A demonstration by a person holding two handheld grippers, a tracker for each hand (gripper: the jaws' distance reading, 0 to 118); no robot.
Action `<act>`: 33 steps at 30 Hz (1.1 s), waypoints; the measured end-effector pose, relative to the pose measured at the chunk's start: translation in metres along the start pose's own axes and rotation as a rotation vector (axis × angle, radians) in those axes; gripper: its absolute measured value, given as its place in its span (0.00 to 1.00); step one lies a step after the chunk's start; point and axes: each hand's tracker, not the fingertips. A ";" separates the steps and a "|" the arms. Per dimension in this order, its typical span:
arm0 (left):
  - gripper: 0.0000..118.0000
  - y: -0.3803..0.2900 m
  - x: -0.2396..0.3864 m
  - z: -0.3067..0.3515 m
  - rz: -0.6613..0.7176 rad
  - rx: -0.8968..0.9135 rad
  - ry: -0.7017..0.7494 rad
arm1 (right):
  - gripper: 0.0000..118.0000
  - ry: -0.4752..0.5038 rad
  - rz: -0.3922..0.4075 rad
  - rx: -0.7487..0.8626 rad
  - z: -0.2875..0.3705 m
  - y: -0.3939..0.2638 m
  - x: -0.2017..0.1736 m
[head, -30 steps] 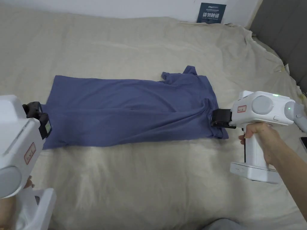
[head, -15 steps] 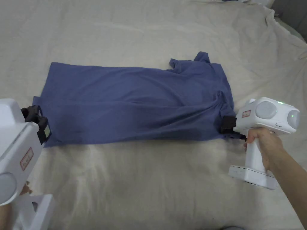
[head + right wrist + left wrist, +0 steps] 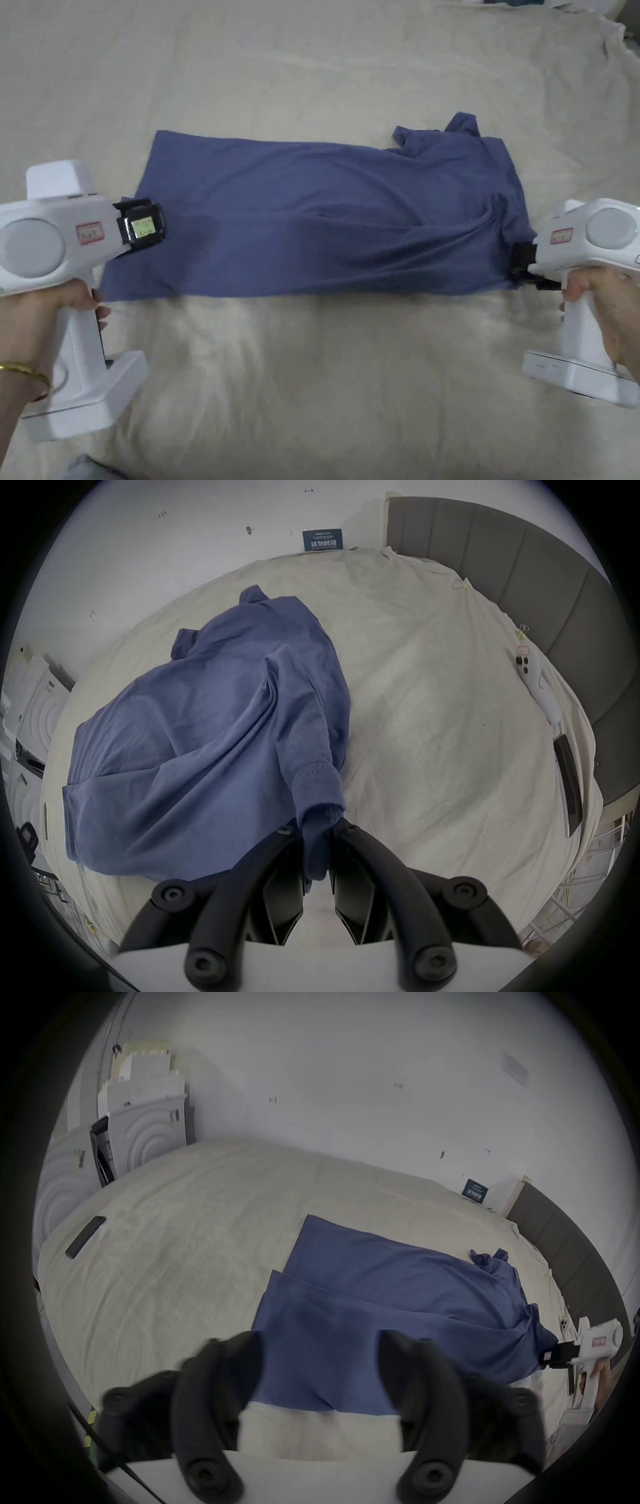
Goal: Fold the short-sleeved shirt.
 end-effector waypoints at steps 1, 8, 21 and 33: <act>0.79 0.008 -0.004 -0.004 -0.007 -0.006 0.010 | 0.09 0.000 0.000 0.004 0.001 0.001 0.000; 0.92 0.029 -0.033 -0.057 -0.055 -0.263 0.092 | 0.09 -0.010 0.000 0.004 0.002 0.001 0.000; 0.31 -0.018 -0.024 -0.099 -0.176 -0.398 0.184 | 0.09 -0.025 0.024 -0.008 0.000 -0.004 -0.003; 0.00 0.010 -0.020 -0.051 -0.245 -0.325 0.124 | 0.09 0.008 0.007 -0.001 0.024 -0.006 0.002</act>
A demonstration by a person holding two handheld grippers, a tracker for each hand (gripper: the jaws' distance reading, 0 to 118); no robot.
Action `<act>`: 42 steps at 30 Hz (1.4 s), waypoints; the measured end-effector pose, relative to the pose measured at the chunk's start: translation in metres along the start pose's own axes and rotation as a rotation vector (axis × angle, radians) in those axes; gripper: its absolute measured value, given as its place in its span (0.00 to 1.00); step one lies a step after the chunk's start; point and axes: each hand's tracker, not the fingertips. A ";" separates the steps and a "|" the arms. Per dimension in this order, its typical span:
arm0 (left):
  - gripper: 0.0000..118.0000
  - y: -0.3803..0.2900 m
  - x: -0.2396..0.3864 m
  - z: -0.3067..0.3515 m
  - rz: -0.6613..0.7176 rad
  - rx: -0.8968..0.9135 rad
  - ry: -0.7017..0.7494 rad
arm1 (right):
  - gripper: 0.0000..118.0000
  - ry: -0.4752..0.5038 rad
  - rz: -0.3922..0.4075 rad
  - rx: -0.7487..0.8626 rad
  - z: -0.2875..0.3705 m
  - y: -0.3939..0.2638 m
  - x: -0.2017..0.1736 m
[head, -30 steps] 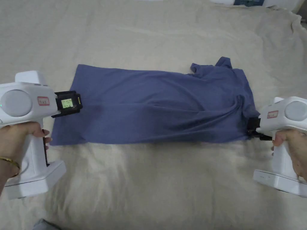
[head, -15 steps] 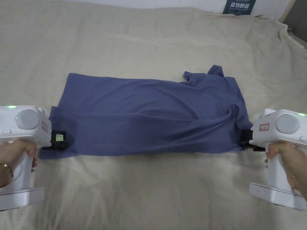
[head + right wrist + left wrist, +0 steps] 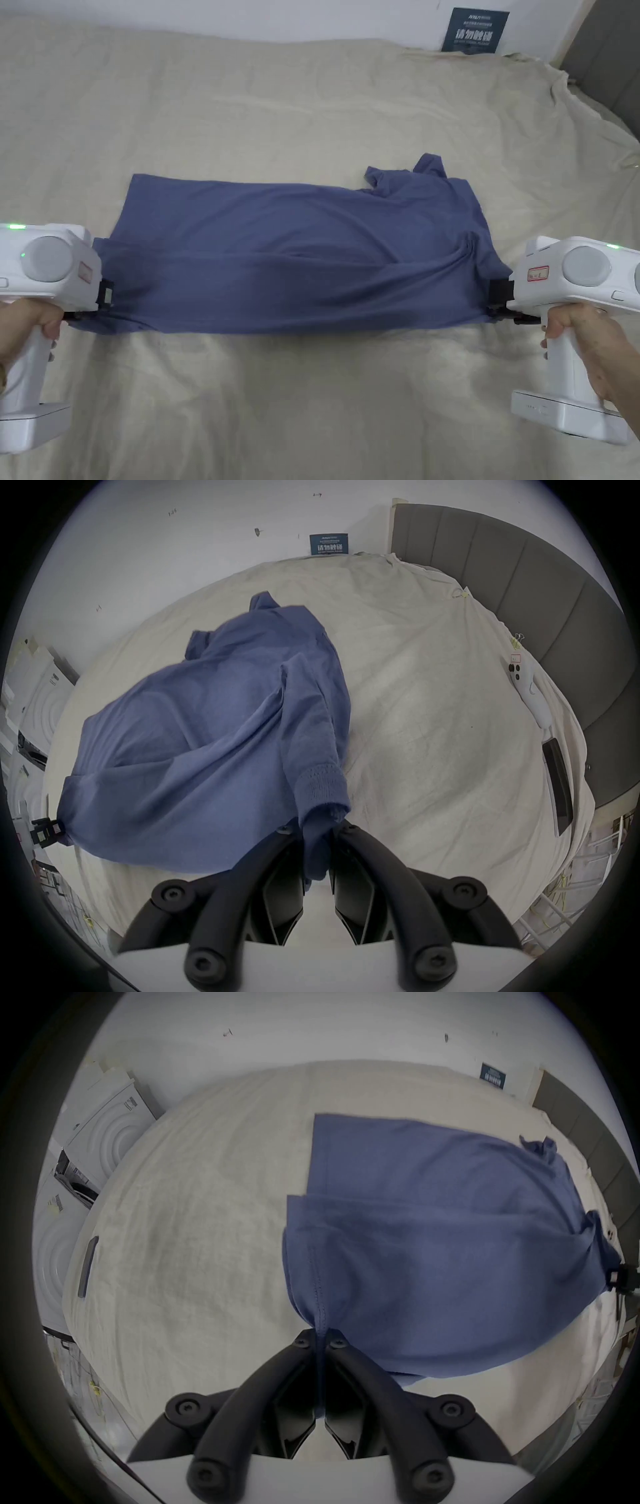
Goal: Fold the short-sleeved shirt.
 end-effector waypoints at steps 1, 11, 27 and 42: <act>0.00 0.000 -0.004 0.008 0.011 0.011 -0.010 | 0.09 0.010 -0.005 0.002 0.006 0.000 0.001; 0.00 -0.071 -0.043 0.075 0.081 0.077 -0.104 | 0.09 0.092 -0.038 0.018 0.074 -0.059 0.036; 0.38 -0.176 -0.033 0.054 0.157 -0.012 -0.043 | 0.18 0.028 -0.064 -0.049 0.050 -0.162 0.064; 1.00 -0.114 -0.021 0.183 0.173 0.636 -0.096 | 0.90 -0.014 0.124 0.605 0.205 -0.117 0.025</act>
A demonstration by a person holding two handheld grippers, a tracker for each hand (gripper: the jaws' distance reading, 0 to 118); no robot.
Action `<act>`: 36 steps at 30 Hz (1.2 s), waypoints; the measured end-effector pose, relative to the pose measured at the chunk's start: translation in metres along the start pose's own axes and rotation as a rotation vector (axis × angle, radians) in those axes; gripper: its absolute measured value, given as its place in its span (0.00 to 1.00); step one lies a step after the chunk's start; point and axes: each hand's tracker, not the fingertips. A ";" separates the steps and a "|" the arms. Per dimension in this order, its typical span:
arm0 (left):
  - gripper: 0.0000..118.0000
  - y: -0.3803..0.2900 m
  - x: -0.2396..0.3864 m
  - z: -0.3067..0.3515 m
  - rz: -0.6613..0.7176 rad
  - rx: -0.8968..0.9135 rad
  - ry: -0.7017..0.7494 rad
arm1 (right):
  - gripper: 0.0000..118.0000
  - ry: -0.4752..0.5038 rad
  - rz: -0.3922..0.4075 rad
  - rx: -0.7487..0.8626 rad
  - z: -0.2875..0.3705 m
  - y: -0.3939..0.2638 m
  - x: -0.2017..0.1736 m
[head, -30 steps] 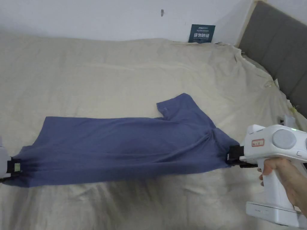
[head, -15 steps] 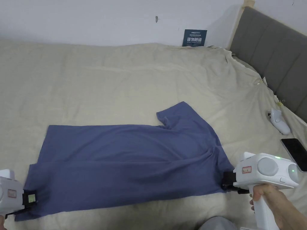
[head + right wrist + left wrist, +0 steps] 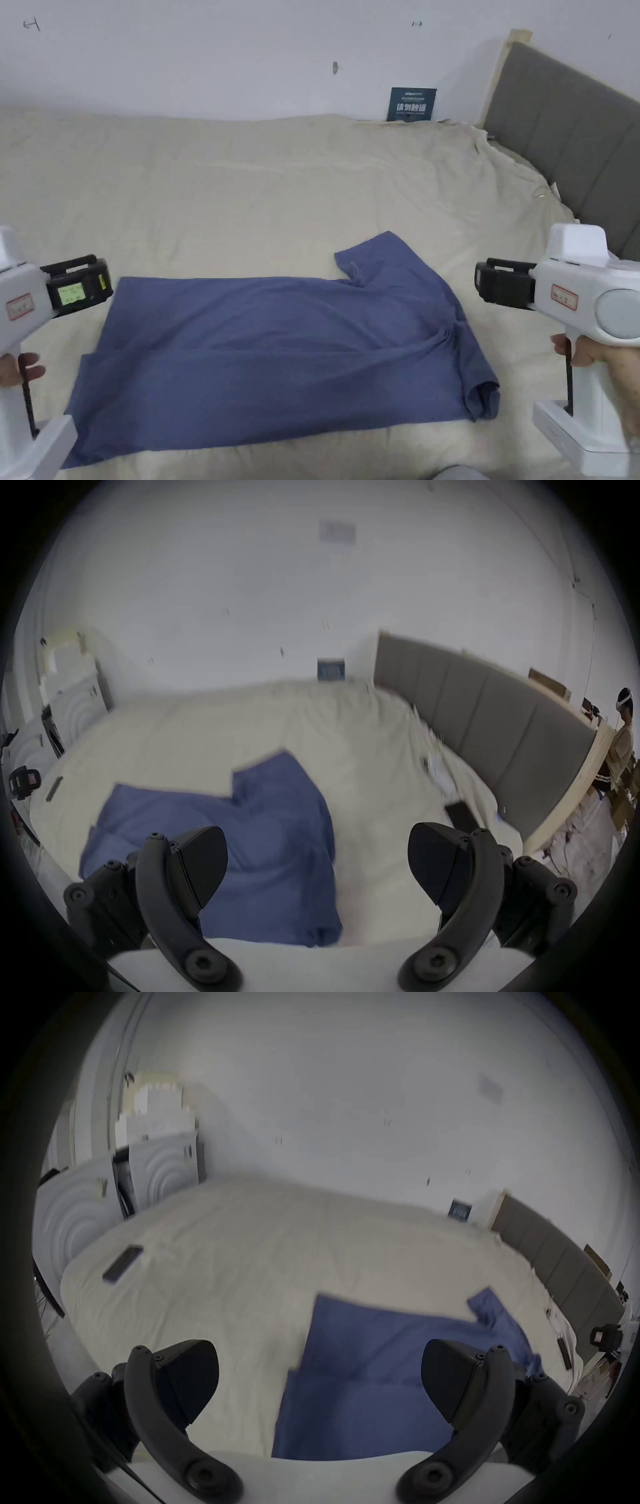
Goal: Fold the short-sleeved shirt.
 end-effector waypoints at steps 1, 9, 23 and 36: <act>0.97 0.000 0.007 0.005 -0.016 0.041 0.005 | 0.90 0.002 0.003 0.052 0.010 0.002 -0.009; 0.35 -0.028 0.046 0.028 -0.083 0.225 -0.067 | 0.76 0.041 0.008 0.231 0.035 -0.021 -0.048; 0.00 -0.041 0.054 0.030 -0.075 0.242 -0.083 | 0.00 0.058 -0.035 0.219 0.023 -0.036 -0.049; 0.00 -0.039 0.058 0.011 -0.075 0.228 -0.063 | 0.00 0.106 -0.005 0.165 -0.014 -0.004 -0.059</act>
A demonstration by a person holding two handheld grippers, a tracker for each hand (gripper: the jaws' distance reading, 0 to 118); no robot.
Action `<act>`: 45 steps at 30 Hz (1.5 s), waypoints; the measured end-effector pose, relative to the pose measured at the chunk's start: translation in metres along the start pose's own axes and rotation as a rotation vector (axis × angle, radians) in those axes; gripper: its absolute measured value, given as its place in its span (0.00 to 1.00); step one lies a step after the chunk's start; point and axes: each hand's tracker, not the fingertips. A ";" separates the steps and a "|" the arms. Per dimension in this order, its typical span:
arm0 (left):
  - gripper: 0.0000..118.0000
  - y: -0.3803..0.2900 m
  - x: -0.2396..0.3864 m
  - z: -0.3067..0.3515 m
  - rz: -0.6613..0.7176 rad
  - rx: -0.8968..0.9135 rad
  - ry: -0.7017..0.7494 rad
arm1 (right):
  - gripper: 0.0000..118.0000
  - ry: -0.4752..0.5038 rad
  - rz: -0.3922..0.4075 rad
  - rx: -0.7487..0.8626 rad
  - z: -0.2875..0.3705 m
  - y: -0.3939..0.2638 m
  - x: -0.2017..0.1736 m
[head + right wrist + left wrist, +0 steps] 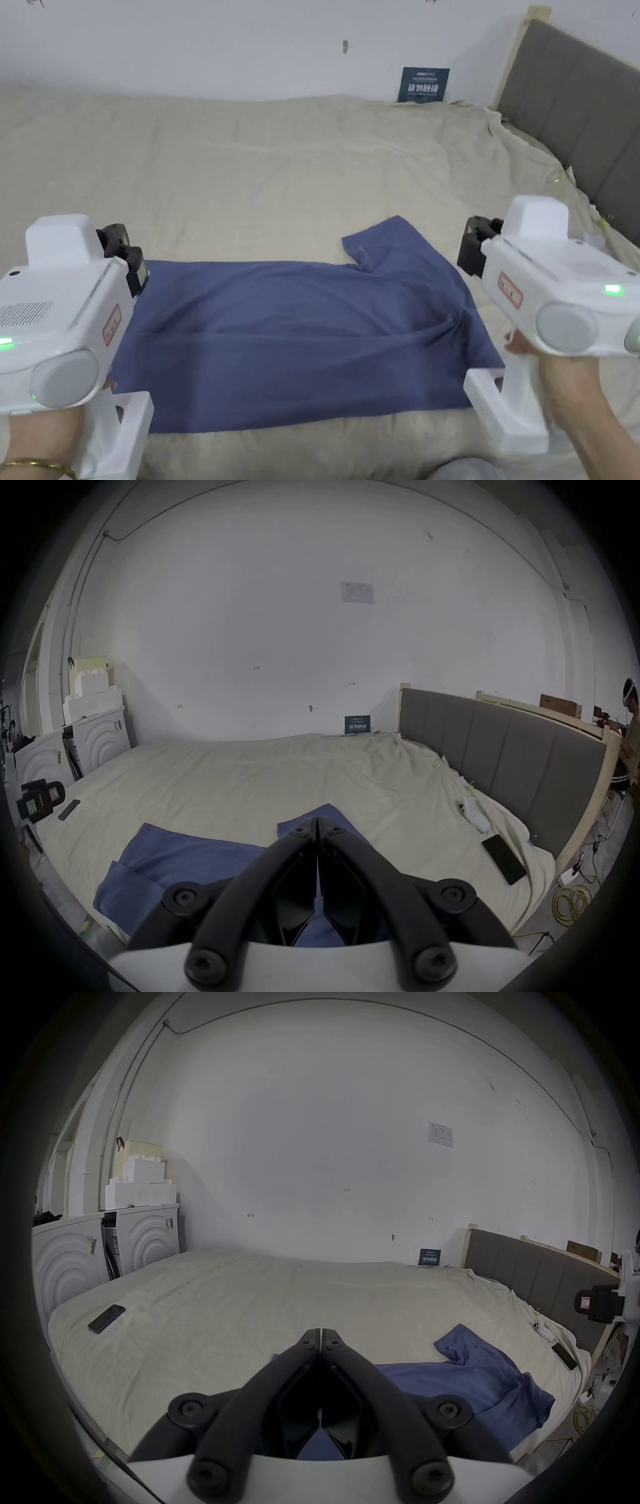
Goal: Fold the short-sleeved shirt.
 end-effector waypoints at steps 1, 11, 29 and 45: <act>0.00 0.001 0.000 -0.003 0.000 0.000 0.001 | 0.00 0.021 -0.019 -0.024 -0.009 0.004 0.002; 0.00 0.009 0.002 -0.033 0.006 -0.011 0.012 | 0.87 -0.011 -0.037 -0.287 -0.128 0.035 0.026; 0.00 -0.003 0.008 -0.111 0.037 -0.093 0.039 | 0.78 -0.215 -0.087 -0.816 -0.310 -0.040 0.078; 0.04 -0.022 -0.012 -0.155 0.065 -0.281 0.063 | 0.01 -0.216 -0.054 -0.793 -0.316 -0.051 0.078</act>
